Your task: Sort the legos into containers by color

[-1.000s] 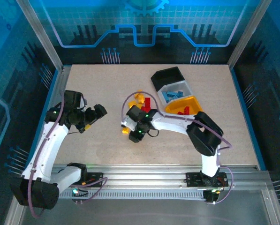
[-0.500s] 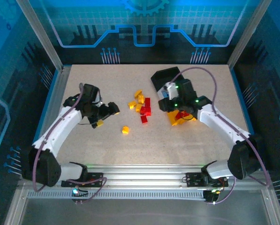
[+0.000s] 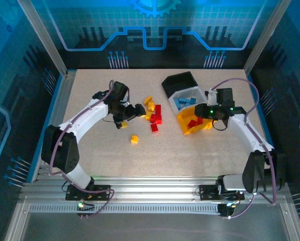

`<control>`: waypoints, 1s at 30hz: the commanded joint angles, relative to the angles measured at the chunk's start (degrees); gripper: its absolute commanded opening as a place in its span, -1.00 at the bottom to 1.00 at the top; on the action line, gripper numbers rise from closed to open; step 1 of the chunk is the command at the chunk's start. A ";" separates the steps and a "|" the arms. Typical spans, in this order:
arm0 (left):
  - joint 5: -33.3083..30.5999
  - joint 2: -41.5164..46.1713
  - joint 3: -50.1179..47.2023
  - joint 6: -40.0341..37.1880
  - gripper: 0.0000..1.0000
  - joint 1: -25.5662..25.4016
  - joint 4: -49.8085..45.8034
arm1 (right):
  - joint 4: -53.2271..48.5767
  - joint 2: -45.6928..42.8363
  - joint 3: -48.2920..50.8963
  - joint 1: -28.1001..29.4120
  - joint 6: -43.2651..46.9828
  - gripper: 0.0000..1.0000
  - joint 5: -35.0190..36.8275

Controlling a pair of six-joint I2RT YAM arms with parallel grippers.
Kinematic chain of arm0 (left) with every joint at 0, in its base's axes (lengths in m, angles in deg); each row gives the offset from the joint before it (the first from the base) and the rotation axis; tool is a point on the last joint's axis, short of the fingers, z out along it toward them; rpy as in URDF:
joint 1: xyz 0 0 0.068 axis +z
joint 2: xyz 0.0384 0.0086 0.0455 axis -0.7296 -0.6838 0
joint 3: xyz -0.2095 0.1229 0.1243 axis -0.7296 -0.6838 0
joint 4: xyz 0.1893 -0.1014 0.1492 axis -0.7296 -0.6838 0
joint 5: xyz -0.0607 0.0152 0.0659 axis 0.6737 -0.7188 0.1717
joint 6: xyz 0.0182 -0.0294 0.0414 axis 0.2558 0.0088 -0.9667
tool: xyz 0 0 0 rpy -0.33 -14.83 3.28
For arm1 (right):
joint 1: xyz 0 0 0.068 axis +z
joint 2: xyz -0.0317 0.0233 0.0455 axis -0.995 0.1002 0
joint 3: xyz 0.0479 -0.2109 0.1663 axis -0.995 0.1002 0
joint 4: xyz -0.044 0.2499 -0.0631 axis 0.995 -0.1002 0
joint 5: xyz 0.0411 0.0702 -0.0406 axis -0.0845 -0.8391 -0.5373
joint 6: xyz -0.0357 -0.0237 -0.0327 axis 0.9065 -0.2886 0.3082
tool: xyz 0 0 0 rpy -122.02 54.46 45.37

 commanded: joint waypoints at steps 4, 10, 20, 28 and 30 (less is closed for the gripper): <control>1.84 -0.77 0.11 0.09 0.98 -0.71 0.45 | 3.38 2.94 0.64 -1.70 -2.00 -0.54 -3.49; 1.20 0.04 -1.95 0.07 0.98 -0.78 1.21 | 3.40 5.12 -0.64 -1.70 -2.25 -0.54 -3.87; 0.78 0.96 -2.93 -0.52 0.98 -0.76 1.02 | 2.11 6.57 -2.19 -1.71 -1.33 -0.54 -3.59; 0.70 1.97 -4.24 -0.61 0.98 -0.80 1.20 | 1.82 6.05 -1.23 -1.71 -1.58 -0.51 -3.13; 0.65 2.13 -4.23 -0.93 0.98 -0.75 1.14 | 1.49 5.70 -0.78 -1.80 -1.50 -0.46 -2.93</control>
